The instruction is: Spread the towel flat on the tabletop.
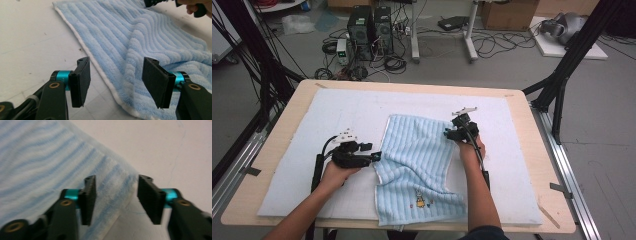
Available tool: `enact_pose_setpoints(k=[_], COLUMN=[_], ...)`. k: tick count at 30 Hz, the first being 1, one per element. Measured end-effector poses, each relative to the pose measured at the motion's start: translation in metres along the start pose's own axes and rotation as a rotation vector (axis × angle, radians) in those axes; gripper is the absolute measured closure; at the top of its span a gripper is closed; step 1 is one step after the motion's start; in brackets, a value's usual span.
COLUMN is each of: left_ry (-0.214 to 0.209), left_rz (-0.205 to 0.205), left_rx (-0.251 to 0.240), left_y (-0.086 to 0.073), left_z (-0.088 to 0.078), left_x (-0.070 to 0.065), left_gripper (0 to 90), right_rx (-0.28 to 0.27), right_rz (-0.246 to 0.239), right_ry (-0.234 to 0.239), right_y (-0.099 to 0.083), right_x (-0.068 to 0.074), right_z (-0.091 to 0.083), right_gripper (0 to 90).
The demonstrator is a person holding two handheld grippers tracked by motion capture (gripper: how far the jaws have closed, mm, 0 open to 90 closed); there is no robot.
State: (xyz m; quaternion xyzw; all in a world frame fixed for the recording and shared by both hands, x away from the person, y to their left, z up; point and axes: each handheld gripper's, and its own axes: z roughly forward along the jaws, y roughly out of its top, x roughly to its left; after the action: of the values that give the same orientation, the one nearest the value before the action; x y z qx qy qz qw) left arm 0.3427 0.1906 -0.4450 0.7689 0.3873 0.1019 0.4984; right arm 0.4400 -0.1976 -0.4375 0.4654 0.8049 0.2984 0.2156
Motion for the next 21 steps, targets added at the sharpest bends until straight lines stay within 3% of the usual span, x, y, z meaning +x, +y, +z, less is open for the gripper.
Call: enact_pose_setpoints(k=[1,2,3,7,9,12,14,17,21], left_ry=[0.003,0.009,0.011,0.027,0.032,0.036,0.031,0.005,0.027], left_rz=[-0.003,-0.009,-0.015,-0.019,-0.016,-0.022,-0.034,-0.073,-0.085], left_rx=[0.005,0.008,0.006,-0.004,-0.003,-0.004,-0.009,-0.036,-0.064], left_y=[-0.001,-0.001,-0.001,-0.001,-0.001,-0.001,-0.001,0.004,0.016], left_z=[-0.001,-0.001,-0.001,-0.002,-0.002,-0.002,-0.002,0.000,0.005], left_x=[0.001,0.003,0.004,0.006,0.006,0.007,0.009,0.013,0.019], left_gripper=[40.1,40.2,40.2,40.5,40.5,40.5,41.0,43.4,43.4], right_rx=[-0.011,-0.014,0.001,0.022,0.027,0.031,0.013,-0.050,-0.096], right_rz=[0.013,0.015,-0.008,-0.036,-0.014,0.024,0.037,0.043,0.002], right_ry=[0.038,0.043,0.019,-0.105,-0.165,-0.197,-0.181,-0.106,-0.037], right_y=[-0.001,-0.001,0.002,0.012,0.015,0.014,0.014,0.012,0.005], right_x=[-0.003,-0.005,-0.006,-0.009,-0.015,-0.022,-0.023,-0.020,-0.012], right_z=[0.003,0.003,0.004,0.010,0.012,0.014,0.011,0.000,-0.019], right_gripper=[70.3,82.5,85.5,86.2,85.8,79.5,72.1,64.5,62.2])
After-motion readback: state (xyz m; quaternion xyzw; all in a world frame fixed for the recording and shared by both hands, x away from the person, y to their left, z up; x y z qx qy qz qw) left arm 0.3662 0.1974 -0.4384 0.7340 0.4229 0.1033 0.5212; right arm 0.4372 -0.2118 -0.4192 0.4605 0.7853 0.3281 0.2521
